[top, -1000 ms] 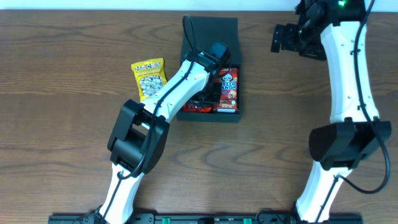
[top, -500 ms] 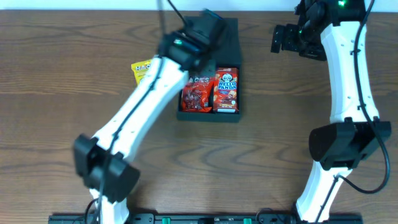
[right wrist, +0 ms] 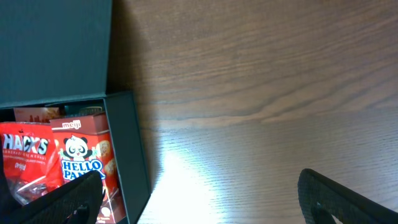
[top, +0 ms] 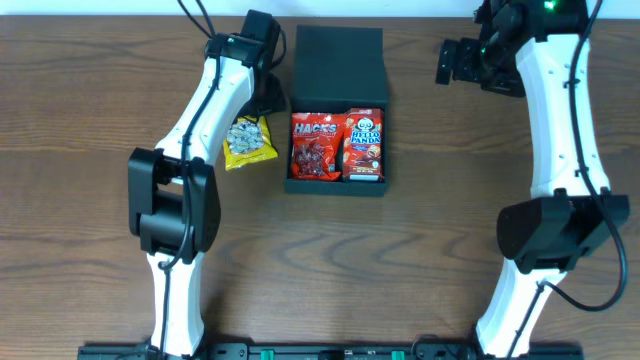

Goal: Pack container
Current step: 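Open the left gripper and move it toward the yellow HACKS bag, then grasp the yellow HACKS bag with the left gripper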

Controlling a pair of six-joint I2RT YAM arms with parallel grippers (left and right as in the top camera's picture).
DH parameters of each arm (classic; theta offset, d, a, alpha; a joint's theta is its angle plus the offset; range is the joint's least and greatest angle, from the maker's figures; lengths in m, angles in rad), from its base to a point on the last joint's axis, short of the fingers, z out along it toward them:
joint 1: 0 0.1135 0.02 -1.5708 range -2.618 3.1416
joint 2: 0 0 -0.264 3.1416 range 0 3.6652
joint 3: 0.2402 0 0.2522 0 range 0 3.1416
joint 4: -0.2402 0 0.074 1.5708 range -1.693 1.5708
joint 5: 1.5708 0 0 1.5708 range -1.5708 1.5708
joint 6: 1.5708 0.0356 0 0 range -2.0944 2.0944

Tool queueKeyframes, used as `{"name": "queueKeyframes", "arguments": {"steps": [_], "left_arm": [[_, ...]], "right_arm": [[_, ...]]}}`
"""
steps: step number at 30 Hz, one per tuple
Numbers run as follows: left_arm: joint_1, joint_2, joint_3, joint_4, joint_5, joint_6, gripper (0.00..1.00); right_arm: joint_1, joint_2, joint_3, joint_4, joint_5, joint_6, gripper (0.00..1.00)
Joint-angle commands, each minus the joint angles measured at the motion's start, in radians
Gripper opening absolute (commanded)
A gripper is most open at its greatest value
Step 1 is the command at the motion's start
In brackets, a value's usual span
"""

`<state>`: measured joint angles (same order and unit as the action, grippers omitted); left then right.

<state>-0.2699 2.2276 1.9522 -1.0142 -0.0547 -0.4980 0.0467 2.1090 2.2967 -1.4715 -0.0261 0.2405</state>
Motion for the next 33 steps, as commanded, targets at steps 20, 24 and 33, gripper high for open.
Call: {"name": "queueKeyframes", "arguments": {"steps": [20, 24, 33], "left_arm": [[0.008, 0.151, -0.003, -0.022, -0.034, -0.067, 0.45], [0.01, 0.153, -0.003, -0.029, -0.034, -0.067, 0.42], [0.01, 0.153, -0.003, -0.032, -0.034, -0.067, 0.11]], "right_arm": [[-0.011, -0.011, 0.019, -0.002, -0.001, -0.014, 0.99], [-0.011, -0.011, 0.019, -0.002, -0.001, -0.014, 0.99], [-0.011, -0.011, 0.019, -0.002, -0.001, -0.014, 0.99]]}}
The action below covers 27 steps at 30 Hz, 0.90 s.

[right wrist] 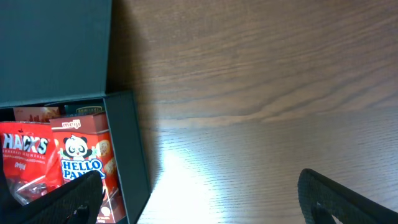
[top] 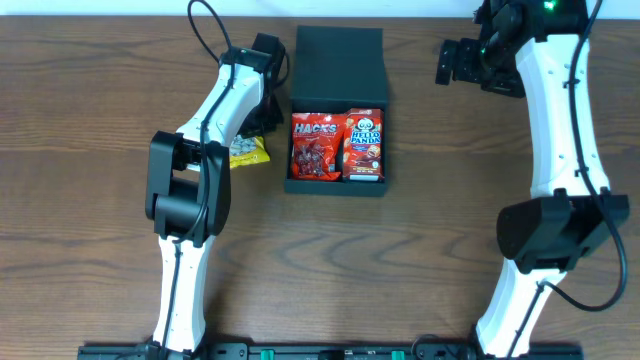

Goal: Pack container
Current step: 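Grasp the yellow HACKS bag with the left gripper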

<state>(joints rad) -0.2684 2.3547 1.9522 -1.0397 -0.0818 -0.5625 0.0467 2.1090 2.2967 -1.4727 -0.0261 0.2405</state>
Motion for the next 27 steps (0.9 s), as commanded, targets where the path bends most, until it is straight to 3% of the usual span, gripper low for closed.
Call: {"name": "queueKeyframes", "arguments": {"steps": [1, 15, 27], "left_arm": [[0.008, 0.026, -0.003, -0.007, -0.006, -0.003, 0.07], [0.006, -0.02, 0.057, -0.138, -0.087, -0.026, 0.06], [-0.025, -0.269, 0.126, -0.147, -0.169, -0.02, 0.06]], "right_arm": [[-0.011, -0.011, 0.019, -0.001, 0.0, -0.014, 0.99], [-0.011, -0.011, 0.019, 0.008, 0.0, -0.014, 0.99], [-0.011, -0.011, 0.019, 0.01, -0.001, -0.014, 0.99]]}}
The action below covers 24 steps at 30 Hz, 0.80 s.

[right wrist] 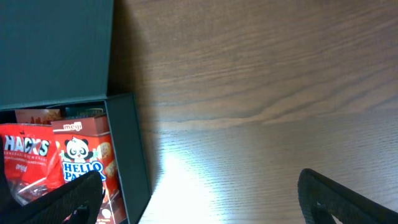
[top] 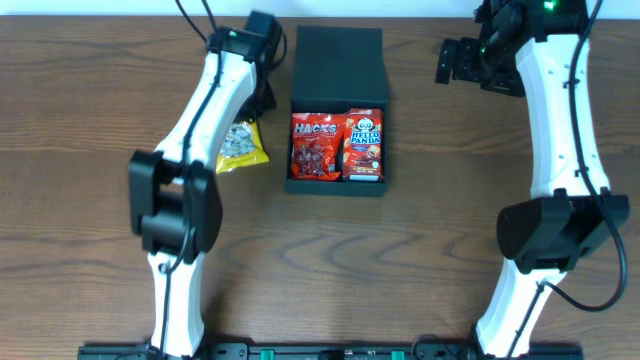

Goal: Pack container
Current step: 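Grasp the yellow HACKS bag with the left gripper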

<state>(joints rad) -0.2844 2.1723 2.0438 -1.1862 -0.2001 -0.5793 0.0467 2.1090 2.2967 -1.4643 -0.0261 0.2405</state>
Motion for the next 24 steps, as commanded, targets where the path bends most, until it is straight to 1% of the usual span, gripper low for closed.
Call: {"name": "queueKeyframes", "arguments": {"steps": [1, 6, 7, 8, 9, 10, 11, 12, 13, 15, 20, 24], "left_arm": [[-0.011, -0.114, 0.035, 0.003, -0.051, 0.005, 0.06], [-0.016, -0.203, 0.035, 0.002, -0.055, 0.018, 0.06], [-0.015, -0.207, 0.035, -0.006, -0.059, 0.018, 0.1], [-0.012, -0.207, 0.035, -0.015, -0.069, 0.016, 0.29], [-0.007, -0.201, 0.032, -0.024, -0.082, 0.017, 0.56], [-0.002, -0.193, 0.031, -0.031, -0.087, 0.016, 0.71], [0.008, -0.176, 0.027, -0.037, -0.088, 0.017, 0.8], [0.017, -0.161, 0.023, -0.037, -0.088, 0.017, 0.85], [0.025, -0.145, 0.019, -0.038, -0.087, 0.016, 0.88], [0.042, -0.109, 0.019, -0.039, -0.067, 0.014, 0.89], [0.092, 0.011, 0.019, -0.026, 0.041, 0.019, 0.9], [0.108, 0.103, 0.019, 0.002, 0.143, 0.052, 0.9]], "right_arm": [[-0.011, -0.011, 0.019, 0.002, -0.001, -0.014, 0.99], [-0.011, -0.011, 0.019, 0.002, 0.0, -0.014, 0.99], [-0.011, -0.011, 0.019, 0.001, 0.0, -0.014, 0.99], [-0.011, -0.011, 0.019, 0.0, -0.001, -0.014, 0.99], [-0.011, -0.011, 0.019, -0.002, 0.0, -0.014, 0.99], [-0.011, -0.011, 0.019, -0.002, 0.0, -0.014, 0.99], [-0.011, -0.011, 0.019, -0.003, 0.0, -0.018, 0.99], [-0.011, -0.011, 0.019, -0.003, -0.001, -0.021, 0.99], [-0.011, -0.011, 0.019, -0.003, -0.001, -0.021, 0.99], [-0.011, -0.011, 0.019, -0.005, -0.001, -0.021, 0.99], [-0.011, -0.011, 0.019, -0.006, -0.001, -0.021, 0.99], [-0.011, -0.011, 0.019, -0.005, -0.001, -0.021, 0.99]]}}
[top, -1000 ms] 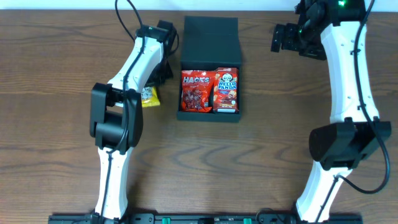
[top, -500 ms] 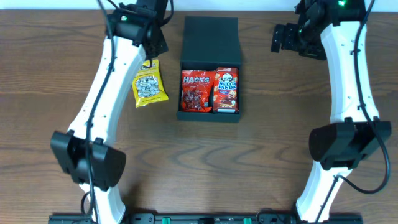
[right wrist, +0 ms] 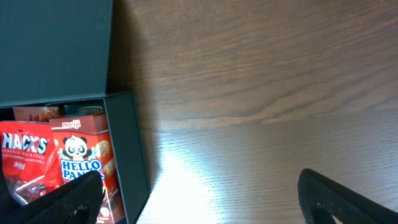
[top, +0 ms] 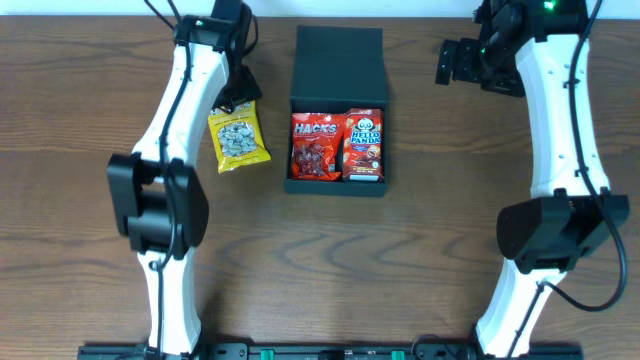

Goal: Pack container
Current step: 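Grasp the yellow HACKS bag with the left gripper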

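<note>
The dark container [top: 296,150] stands open at mid-table, its lid [top: 339,62] folded back on the far side. Inside lie a red Hacks bag [top: 315,146] and a red Hello Panda box [top: 364,145], also seen in the right wrist view as Hello Panda box [right wrist: 84,163]. A yellow snack bag [top: 238,141] lies flat on the table left of the container. My left gripper [top: 242,98] hangs at the bag's far edge; its jaws are too dark to read. My right gripper [top: 447,62] is open over bare wood right of the container, right gripper [right wrist: 202,202].
The brown wooden table [top: 450,230] stretches around the container. The left arm's white links [top: 170,130] run along the left side, close to the yellow bag. The right arm [top: 560,120] rises along the right side.
The left wrist has shifted left and away from the container. The yellow bag now lies slightly further left, straighter and fully uncovered. The right arm and the container's contents are unchanged.
At first the left gripper sat by the container's left wall, over the yellow bag. Then the arm covered most of the bag. Later the bag showed again, tilted beside the arm. Now it lies straight, left of the container. The right gripper stayed open throughout.
</note>
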Controlling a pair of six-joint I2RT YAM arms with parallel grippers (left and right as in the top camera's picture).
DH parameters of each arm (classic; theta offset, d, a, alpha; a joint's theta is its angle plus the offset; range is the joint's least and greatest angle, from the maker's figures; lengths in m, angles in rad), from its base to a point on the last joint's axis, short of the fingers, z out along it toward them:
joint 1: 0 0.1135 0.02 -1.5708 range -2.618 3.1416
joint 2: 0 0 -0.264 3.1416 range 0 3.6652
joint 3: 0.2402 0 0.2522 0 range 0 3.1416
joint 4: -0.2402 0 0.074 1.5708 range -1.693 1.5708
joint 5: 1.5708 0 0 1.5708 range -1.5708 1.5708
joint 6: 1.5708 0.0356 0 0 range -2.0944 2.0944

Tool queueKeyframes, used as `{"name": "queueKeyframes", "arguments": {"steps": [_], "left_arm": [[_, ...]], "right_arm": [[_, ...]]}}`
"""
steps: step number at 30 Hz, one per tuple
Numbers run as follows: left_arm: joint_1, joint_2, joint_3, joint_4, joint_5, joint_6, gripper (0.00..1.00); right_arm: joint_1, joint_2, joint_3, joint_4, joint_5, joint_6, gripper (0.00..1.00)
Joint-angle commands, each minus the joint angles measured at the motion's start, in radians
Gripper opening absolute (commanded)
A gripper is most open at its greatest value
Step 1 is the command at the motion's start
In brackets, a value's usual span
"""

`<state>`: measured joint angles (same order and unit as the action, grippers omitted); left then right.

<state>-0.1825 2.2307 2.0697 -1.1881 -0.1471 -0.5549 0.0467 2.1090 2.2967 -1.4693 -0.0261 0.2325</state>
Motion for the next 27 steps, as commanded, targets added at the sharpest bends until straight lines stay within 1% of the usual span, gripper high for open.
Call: {"name": "queueKeyframes", "arguments": {"steps": [1, 2, 4, 7, 13, 23, 24, 26, 27], "left_arm": [[0.005, 0.06, -0.007, 0.008, 0.097, 0.027, 0.92], [0.005, 0.074, -0.007, 0.011, 0.1, 0.027, 0.95], [0.005, 0.099, -0.007, 0.012, 0.1, 0.027, 0.98], [0.006, 0.131, -0.007, 0.014, 0.099, 0.027, 0.95], [0.007, 0.17, -0.007, 0.015, 0.1, 0.028, 0.95], [0.008, 0.238, -0.007, 0.021, 0.1, 0.062, 0.95], [0.008, 0.244, -0.007, 0.021, 0.1, 0.062, 0.95], [0.008, 0.248, -0.007, 0.021, 0.105, 0.062, 1.0], [0.008, 0.247, -0.007, 0.022, 0.108, 0.062, 0.92]], "right_arm": [[-0.011, -0.011, 0.019, 0.0, -0.001, -0.013, 0.99], [-0.011, -0.011, 0.019, 0.0, -0.001, -0.013, 0.99], [-0.011, -0.011, 0.019, 0.0, -0.001, -0.013, 0.99], [-0.011, -0.011, 0.019, 0.0, -0.001, -0.013, 0.99], [-0.011, -0.011, 0.019, 0.001, -0.001, -0.013, 0.99], [-0.011, -0.011, 0.019, -0.001, -0.001, -0.014, 0.99], [-0.011, -0.011, 0.019, -0.001, -0.001, -0.014, 0.99], [-0.011, -0.011, 0.019, -0.001, -0.001, -0.014, 0.99], [-0.011, -0.011, 0.019, 0.0, -0.001, -0.014, 0.99]]}}
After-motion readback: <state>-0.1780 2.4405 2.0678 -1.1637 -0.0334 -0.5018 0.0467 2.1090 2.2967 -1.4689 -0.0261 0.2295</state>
